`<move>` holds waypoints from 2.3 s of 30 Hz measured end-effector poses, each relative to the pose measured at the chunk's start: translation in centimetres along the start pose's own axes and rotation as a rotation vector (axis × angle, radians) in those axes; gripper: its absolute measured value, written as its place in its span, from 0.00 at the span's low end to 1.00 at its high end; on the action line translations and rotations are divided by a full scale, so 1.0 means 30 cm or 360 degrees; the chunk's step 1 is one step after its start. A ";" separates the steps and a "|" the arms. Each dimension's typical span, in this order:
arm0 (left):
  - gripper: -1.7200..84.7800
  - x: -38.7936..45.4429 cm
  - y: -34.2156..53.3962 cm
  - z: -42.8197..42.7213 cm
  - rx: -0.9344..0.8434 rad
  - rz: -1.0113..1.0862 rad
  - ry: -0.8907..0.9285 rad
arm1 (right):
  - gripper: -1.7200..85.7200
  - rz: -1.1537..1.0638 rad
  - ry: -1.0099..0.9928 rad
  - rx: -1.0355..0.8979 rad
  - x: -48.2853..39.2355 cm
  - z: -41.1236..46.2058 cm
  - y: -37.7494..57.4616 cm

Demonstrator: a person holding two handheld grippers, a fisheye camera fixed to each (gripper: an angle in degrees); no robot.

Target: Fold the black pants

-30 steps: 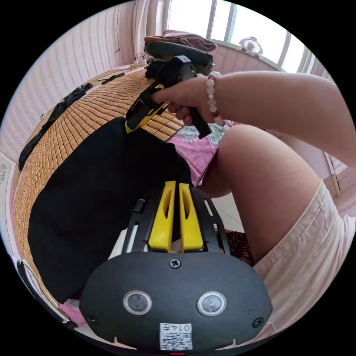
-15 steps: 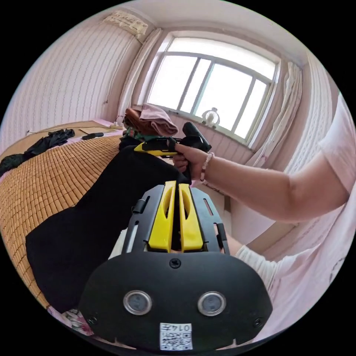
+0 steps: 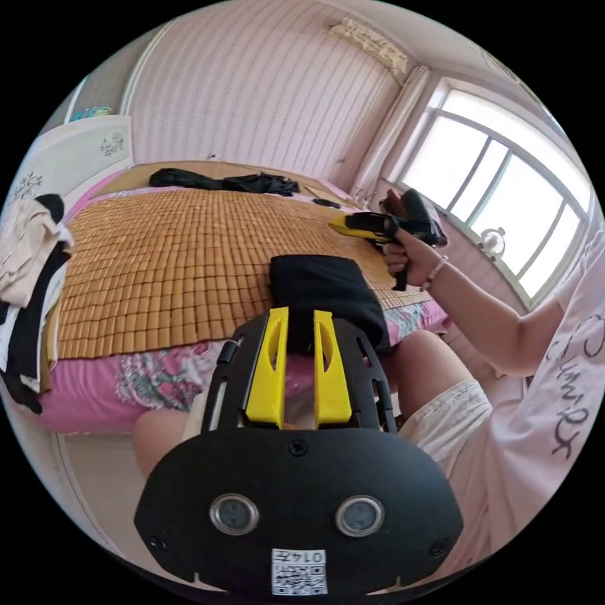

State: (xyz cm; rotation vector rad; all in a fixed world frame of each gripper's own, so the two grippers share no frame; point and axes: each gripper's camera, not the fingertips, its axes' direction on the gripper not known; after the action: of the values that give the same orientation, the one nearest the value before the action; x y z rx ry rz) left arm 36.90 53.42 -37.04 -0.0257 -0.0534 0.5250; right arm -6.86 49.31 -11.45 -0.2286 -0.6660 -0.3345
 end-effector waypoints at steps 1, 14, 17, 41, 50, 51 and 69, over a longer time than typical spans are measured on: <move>0.10 -0.029 0.009 -0.010 -0.0024 -0.0023 -0.0029 | 0.03 -0.0010 0.0097 -0.0089 -0.010 0.011 0.045; 0.14 0.012 -0.206 0.413 -0.0303 0.0047 -0.0038 | 0.04 -0.0257 0.0707 -0.0619 -0.233 0.294 0.326; 0.16 -0.023 -0.233 0.456 -0.0466 0.0043 -0.0042 | 0.10 -0.0176 0.0599 -0.0325 -0.217 0.151 0.285; 0.07 -0.207 -0.426 0.500 -0.0444 -0.0287 0.0513 | 0.05 0.0435 0.0137 0.0138 0.007 0.067 0.272; 0.06 -0.230 -0.277 -0.032 0.0157 -0.0481 0.0321 | 0.04 -0.0610 -0.0048 -0.0243 -0.611 0.237 -0.252; 0.06 -0.228 -0.246 -0.161 0.0270 -0.0469 0.0200 | 0.04 -0.0687 -0.0078 -0.0272 -0.667 0.264 -0.289; 0.18 -0.722 -0.348 -0.833 0.0290 -0.0909 -0.1095 | 0.12 -0.0812 -0.0038 -0.0692 -1.394 1.400 -0.961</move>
State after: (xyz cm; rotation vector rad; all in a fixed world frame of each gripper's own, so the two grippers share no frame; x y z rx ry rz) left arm 24.85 33.26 -62.56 0.3419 -0.6655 -0.0550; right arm -72.13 45.42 -3.10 -0.4779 -0.6648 -0.9713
